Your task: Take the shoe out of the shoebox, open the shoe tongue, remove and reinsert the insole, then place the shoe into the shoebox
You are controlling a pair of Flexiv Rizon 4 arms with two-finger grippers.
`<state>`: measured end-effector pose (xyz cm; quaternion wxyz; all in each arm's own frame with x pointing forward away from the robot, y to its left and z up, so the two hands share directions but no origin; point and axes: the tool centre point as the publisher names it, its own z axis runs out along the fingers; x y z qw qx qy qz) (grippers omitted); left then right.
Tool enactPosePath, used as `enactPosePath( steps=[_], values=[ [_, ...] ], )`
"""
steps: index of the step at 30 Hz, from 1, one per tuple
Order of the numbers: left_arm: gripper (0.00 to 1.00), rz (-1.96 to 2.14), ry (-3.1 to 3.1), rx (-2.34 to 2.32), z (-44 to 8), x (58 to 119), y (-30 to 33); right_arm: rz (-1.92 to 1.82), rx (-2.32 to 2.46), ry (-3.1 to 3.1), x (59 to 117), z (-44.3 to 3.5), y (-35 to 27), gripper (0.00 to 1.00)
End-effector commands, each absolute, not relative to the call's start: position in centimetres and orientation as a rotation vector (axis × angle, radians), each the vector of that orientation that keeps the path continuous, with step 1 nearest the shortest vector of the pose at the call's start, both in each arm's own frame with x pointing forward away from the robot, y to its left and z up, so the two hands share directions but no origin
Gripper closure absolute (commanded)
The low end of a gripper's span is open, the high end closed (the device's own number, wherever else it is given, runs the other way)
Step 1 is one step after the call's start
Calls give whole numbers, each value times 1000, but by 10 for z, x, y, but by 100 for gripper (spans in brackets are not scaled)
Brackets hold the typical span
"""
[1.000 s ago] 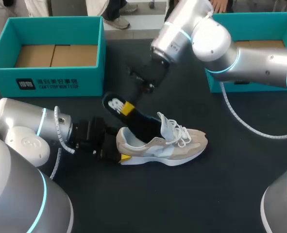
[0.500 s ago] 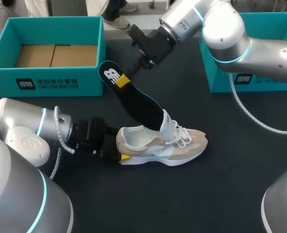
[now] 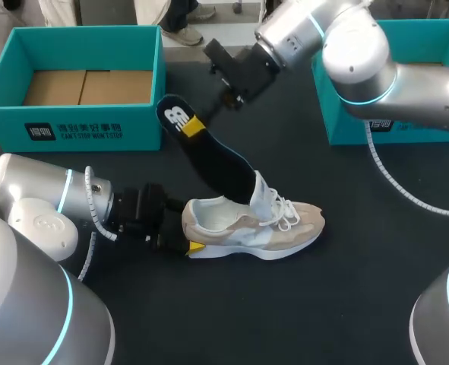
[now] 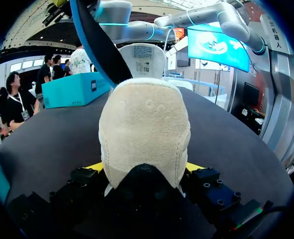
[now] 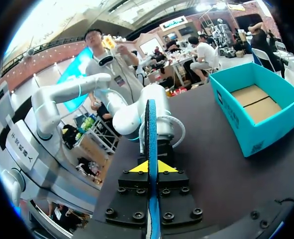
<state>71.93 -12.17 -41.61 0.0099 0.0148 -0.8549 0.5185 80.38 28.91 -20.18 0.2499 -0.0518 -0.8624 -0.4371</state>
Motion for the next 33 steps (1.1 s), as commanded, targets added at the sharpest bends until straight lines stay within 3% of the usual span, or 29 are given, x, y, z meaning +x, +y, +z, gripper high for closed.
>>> enactPosePath(
  steps=[1,15,23,33],
  values=[
    [100,1619,-2670,48,-419,719,-122,-1270,-198,-2353,799,-191,282,100],
    [100,1619,-2670,48,-419,719,-122,-1426,-258,-2193,810,-127,271,100],
    [100,1619,-2670,48,-419,719,-122,-1480,-289,-2141,807,-131,264,100],
    [100,1619,-2670,48,-419,719,-122,-1551,-339,-1957,787,-102,255,100]
  ],
)
